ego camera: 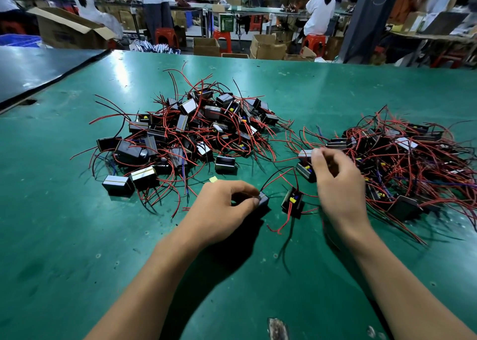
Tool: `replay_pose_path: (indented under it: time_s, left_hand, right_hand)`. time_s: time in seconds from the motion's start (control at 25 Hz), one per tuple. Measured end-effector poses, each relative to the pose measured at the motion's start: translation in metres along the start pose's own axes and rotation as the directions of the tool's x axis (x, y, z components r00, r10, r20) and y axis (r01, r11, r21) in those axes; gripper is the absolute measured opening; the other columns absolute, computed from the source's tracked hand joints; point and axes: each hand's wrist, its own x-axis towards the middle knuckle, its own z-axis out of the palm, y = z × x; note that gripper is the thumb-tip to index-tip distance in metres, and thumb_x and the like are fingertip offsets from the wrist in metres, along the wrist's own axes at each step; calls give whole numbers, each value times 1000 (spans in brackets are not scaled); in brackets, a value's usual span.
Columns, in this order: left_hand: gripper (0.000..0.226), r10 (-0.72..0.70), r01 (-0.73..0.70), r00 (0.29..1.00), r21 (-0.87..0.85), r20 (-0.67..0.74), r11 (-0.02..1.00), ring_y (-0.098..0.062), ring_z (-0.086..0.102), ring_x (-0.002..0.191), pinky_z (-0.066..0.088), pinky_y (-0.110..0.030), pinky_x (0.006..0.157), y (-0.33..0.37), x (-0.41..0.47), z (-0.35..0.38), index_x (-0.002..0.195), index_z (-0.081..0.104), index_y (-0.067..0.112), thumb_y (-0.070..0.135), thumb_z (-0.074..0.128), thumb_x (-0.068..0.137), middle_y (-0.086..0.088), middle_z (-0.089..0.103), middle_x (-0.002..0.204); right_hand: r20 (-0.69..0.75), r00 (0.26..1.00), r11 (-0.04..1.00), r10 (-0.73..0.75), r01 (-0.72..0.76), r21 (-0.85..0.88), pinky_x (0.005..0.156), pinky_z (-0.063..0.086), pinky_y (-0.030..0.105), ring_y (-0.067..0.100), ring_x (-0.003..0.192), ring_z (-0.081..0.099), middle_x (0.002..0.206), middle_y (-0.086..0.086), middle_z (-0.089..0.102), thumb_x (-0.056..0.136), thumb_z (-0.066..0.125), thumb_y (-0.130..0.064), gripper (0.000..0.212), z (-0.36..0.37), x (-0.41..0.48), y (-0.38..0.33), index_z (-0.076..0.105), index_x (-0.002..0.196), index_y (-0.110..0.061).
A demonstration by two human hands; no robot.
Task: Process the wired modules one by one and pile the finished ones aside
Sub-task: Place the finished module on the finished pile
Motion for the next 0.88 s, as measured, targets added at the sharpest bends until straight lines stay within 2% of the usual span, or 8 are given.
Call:
replay_pose_path:
  time_s: [0.08,0.16,0.24,0.32,0.44,0.64,0.72,0.88]
  left_hand:
    - [13,-19,19,1000,-22,15,1000,13,62,80,43,0,71,2,0,1,100,77,23,21,70,89,17,72,84]
    - [15,-58,61,997,-80,43,995,5,66,83,50,-10,80,2,1,3,102,76,21,16,68,90,12,75,89]
    - [20,-107,118,991,-149,79,982,-9,70,92,54,-28,91,2,2,8,104,74,17,6,62,92,3,76,95]
    - [29,-192,213,977,-316,96,925,-18,70,96,56,-34,91,3,4,10,105,69,12,-6,50,95,-7,73,102]
    - [39,-279,280,956,-539,86,794,-20,71,93,58,-32,85,0,6,7,103,63,12,-16,37,93,-14,69,105]
    - [28,-284,257,959,-484,17,837,-15,72,84,59,-28,78,-5,6,-1,96,69,16,-6,52,94,-7,73,97]
    - [24,-295,257,955,-464,-10,848,-14,72,77,59,-28,75,-6,7,-2,96,70,14,-4,55,93,-5,74,94]
    - [20,-320,268,946,-441,-49,857,-13,69,67,56,-30,63,-10,8,-8,96,70,9,-4,55,93,-9,73,91]
  right_hand:
    - [-17,977,977,-213,213,29,68,47,20,10,75,59,89,-4,67,96,64,-35,10,-3,-6,-7,68,95,-27]
    - [224,909,936,-350,345,63,64,49,22,9,69,61,82,-8,68,92,67,-36,12,-1,-17,-10,73,96,-26]
    - [501,777,893,-381,449,-18,66,50,28,8,71,61,81,-9,67,88,69,-41,21,7,-26,-6,75,102,-26]
    - [633,713,870,-302,478,-124,75,53,37,11,82,64,88,-9,67,87,68,-49,31,13,-29,-2,73,110,-30]
    - [628,727,846,-279,495,-197,76,53,36,10,85,63,88,-14,61,84,62,-64,40,12,-29,0,74,106,-33]
    - [592,766,795,-250,511,-327,70,48,29,7,83,59,86,-14,59,80,50,-76,50,12,-30,-1,73,103,-38]
    - [569,787,784,-241,503,-363,69,46,28,8,82,60,86,-12,60,83,54,-71,43,9,-28,0,73,102,-38]
    - [509,836,763,-203,461,-454,73,47,28,18,87,64,90,-10,61,88,66,-48,23,3,-17,8,75,104,-35]
